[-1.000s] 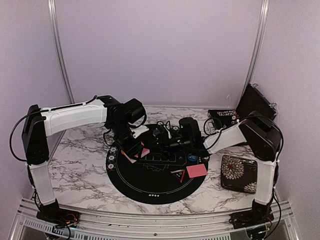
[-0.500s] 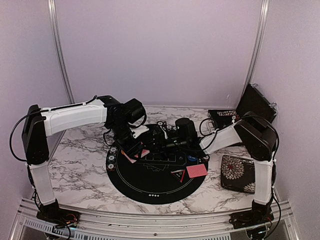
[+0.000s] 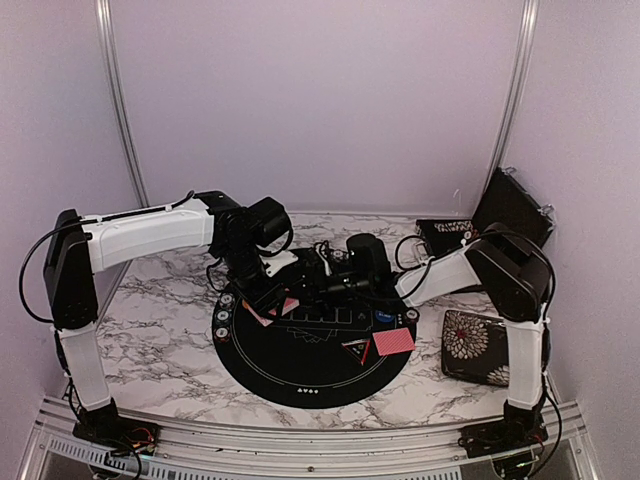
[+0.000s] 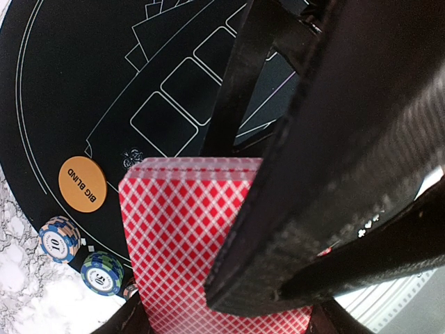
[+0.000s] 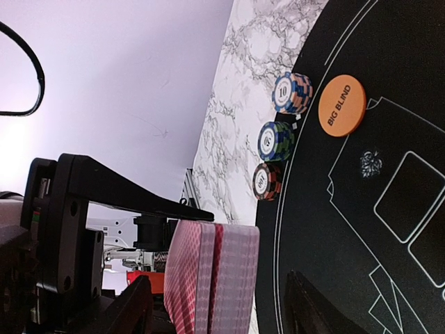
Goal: Distribute texas hold em gaming equipment
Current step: Adjust the face-down deck piles.
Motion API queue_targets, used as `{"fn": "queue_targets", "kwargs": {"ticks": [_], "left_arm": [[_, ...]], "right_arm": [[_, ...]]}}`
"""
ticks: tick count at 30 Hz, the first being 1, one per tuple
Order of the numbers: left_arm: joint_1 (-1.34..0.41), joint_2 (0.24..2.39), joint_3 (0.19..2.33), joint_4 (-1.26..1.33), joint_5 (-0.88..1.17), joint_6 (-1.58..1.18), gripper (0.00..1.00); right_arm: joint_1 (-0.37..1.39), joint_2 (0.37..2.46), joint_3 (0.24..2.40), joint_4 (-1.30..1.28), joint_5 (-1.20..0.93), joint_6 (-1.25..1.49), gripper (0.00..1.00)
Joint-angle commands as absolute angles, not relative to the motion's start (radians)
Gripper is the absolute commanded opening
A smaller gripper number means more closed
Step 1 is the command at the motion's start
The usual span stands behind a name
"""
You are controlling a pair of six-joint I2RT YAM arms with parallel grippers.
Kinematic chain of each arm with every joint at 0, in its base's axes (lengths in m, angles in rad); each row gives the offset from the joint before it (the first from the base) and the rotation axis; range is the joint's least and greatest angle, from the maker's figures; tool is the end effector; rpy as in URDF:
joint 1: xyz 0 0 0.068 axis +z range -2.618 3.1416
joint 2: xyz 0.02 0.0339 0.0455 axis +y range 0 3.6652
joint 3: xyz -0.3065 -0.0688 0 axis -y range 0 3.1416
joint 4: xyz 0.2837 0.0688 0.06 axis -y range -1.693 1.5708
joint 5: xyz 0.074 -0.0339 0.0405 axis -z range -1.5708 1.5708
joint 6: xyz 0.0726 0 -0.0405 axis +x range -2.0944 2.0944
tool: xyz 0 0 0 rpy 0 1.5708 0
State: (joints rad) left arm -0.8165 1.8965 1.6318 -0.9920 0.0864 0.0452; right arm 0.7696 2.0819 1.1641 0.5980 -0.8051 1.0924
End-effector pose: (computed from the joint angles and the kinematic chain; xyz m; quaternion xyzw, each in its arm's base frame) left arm 0.3055 -0.3343 0.2484 0.4183 0.8938 -0.0983 0.1287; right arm 0.3284 0.3910 0.1529 -0.1065 0.7730 0.6218 0.0668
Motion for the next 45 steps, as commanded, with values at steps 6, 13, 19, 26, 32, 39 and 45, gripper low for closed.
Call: {"fn": "queue_targets", "kwargs": {"ticks": [6,13,19,26,32,39,45], "left_arm": [[-0.818,1.838,1.621,-0.98,0.086,0.051,0.45],[-0.818,1.83,1.618,-0.98,0.083,0.051,0.45],[-0.817,1.822,1.615,-0.978,0.08,0.05,0.45],[-0.817,1.818,1.611,-0.979,0.077,0.05,0.45],[-0.817,1.815,1.606,-0.977,0.077,0.051,0.45],[-0.818,1.815,1.601,-0.974,0.077,0.051,0.45],[-0.818,1.815,1.6,-0.974,0.08,0.05,0.45]], "right_arm": [[0.782,2.12,1.215,0.591,-0.814,1.082,0.58],[0.782,2.123,1.216,0.575,-0.802,1.072,0.55],[0.781,2.119,1.211,0.558,-0.795,1.062,0.53],[0.773,2.104,1.195,0.549,-0.785,1.052,0.52],[0.763,2.093,1.183,0.547,-0.783,1.048,0.52],[0.76,2.078,1.175,0.57,-0.794,1.057,0.52],[0.777,2.06,1.161,0.663,-0.837,1.112,0.52]]}}
